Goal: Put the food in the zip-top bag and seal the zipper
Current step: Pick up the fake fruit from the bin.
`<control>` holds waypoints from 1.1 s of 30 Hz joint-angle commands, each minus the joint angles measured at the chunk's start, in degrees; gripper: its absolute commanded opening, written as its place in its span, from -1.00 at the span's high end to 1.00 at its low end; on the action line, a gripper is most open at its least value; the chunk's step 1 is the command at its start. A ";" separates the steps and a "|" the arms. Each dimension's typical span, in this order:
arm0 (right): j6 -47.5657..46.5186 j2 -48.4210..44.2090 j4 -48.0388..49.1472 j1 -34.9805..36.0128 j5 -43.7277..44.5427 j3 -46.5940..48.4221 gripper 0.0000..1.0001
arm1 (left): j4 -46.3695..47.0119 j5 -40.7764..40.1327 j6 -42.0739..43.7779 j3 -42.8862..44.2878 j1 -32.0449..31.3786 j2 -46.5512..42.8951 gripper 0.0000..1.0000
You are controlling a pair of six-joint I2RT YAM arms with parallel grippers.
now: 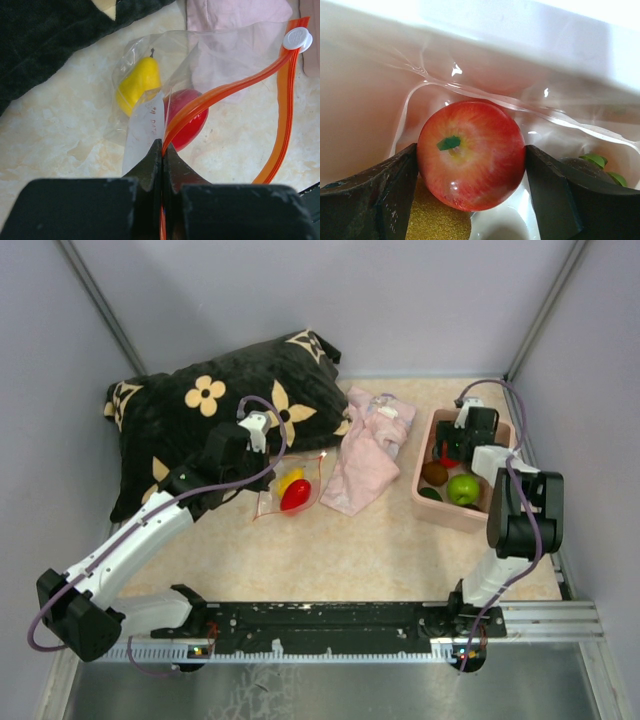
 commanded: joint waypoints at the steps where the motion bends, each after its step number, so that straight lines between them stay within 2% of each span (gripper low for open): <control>1: 1.68 -7.64 0.50 -0.35 2.28 -1.75 -0.31 | 1.61 1.11 -0.21 -0.30 0.53 0.29 1.00; 9: 5.84 -16.34 -1.41 -0.35 4.52 -4.84 -0.18 | 1.61 1.46 -0.20 -0.19 0.85 -0.26 1.00; 21: 10.42 -34.88 -6.61 1.89 2.26 -8.02 -0.13 | 1.61 3.21 -0.21 -0.20 0.97 -0.01 1.00; 29: 12.38 -42.42 -7.31 11.89 0.22 -8.46 -0.12 | 1.43 4.16 -0.09 -0.11 1.01 -0.13 1.00; 33: 14.02 -44.27 -3.72 20.50 0.81 -9.73 -0.11 | 0.65 4.75 -0.04 0.09 1.01 0.65 1.00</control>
